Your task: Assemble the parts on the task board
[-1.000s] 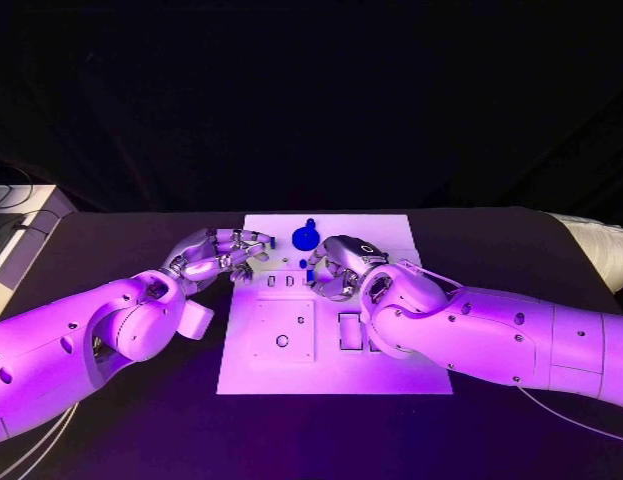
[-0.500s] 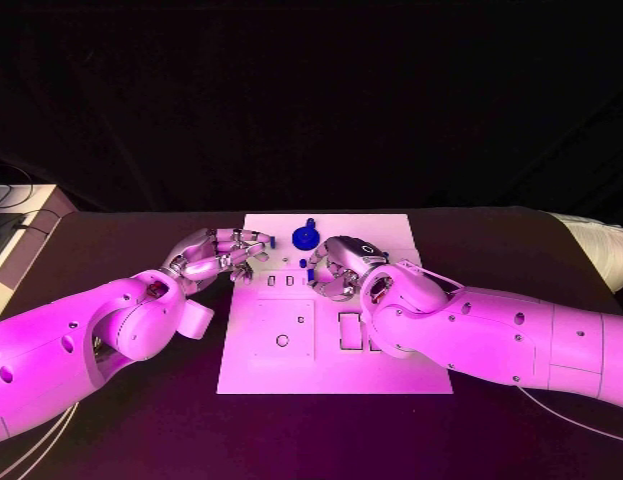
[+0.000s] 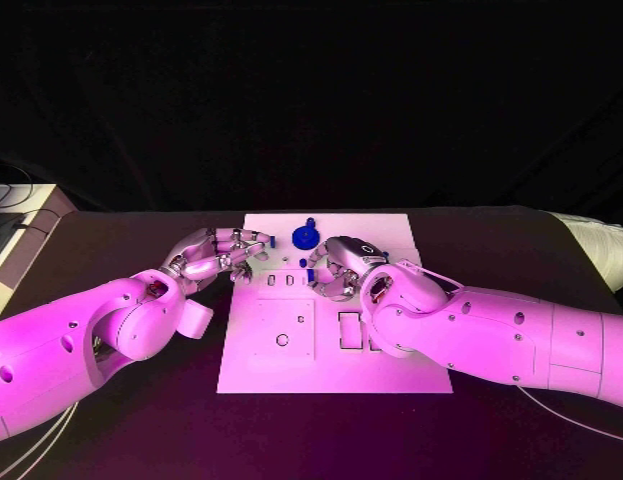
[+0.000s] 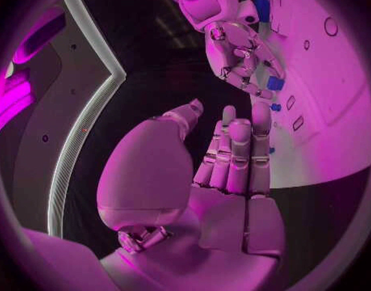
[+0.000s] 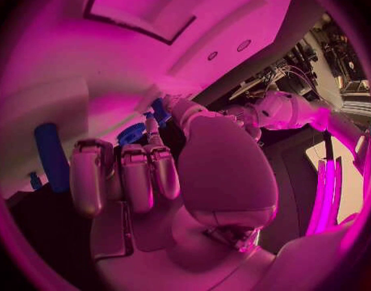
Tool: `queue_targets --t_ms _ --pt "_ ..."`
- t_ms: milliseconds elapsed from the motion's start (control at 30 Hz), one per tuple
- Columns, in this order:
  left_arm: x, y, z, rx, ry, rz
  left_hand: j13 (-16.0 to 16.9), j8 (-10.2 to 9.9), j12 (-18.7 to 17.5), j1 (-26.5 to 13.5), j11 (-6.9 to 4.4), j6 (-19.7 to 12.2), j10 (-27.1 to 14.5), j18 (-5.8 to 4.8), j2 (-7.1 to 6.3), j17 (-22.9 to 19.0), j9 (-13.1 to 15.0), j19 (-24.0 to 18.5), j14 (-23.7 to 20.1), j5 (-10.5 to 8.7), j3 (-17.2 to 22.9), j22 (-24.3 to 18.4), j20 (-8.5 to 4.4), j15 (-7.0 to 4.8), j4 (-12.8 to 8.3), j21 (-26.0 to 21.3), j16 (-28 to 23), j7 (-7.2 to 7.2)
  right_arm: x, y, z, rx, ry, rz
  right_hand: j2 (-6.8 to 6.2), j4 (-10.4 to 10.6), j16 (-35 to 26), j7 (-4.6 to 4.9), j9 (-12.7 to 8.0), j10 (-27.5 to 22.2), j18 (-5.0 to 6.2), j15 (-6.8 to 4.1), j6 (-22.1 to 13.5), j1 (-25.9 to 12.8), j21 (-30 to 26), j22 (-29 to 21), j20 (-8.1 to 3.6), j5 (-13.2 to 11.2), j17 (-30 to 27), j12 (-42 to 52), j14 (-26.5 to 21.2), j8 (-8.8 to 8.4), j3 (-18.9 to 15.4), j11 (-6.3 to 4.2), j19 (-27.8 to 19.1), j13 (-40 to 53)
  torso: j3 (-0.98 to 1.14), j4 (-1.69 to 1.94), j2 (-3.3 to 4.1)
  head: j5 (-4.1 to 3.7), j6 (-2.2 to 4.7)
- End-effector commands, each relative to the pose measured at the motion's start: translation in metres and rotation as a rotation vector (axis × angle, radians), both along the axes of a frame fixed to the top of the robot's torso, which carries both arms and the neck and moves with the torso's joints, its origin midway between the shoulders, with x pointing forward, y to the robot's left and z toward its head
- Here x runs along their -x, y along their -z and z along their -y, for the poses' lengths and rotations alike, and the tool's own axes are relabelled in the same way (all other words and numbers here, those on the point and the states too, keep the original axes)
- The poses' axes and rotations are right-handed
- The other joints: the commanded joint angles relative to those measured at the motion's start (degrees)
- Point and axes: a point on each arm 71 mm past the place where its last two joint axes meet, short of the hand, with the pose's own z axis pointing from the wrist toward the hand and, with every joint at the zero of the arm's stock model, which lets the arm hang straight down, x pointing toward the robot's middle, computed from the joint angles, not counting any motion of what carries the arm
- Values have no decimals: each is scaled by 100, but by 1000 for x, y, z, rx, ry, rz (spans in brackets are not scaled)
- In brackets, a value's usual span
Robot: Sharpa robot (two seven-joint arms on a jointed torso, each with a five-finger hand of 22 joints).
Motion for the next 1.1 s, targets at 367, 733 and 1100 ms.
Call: queue_targets --t_ms 367,733,1100 --pt "0 1 1 -41 2 0 245 174 402 50 89 51 -131 -25 -6 221 76 108 158 18 -107 182 39 72 -3 156 188 84 11 -14 10 -89 -42 69 -96 131 24 17 -4 457 40 62 -121 -81 -166 778 75 -193 1510 -72 607 -48 -383 56 37 1352 0 -7 -15 23 2" --pt "-2 9 -3 -216 -12 -63 3464 2763 4849 -1054 -148 -455 -18 -393 262 3030 1551 1751 1717 21 -717 2408 -106 -118 732 1452 1842 -183 -10 -49 35 -258 -45 75 68 395 24 -1 36 464 57 55 -71 -55 -246 738 76 -251 1510 -62 607 35 -781 44 4 1360 49 -39 -98 36 71" --pt "-17 -3 4 -487 11 -111 4937 3506 5782 -2664 -523 -60 1332 -671 482 4199 2014 2797 2284 20 -1731 3857 -443 -475 771 2053 2216 -583 -33 -83 71 -427 5 28 140 504 24 -90 189 477 47 1 214 5 -209 781 38 81 1510 -48 607 323 -792 -28 34 1374 108 -6 -236 80 60"
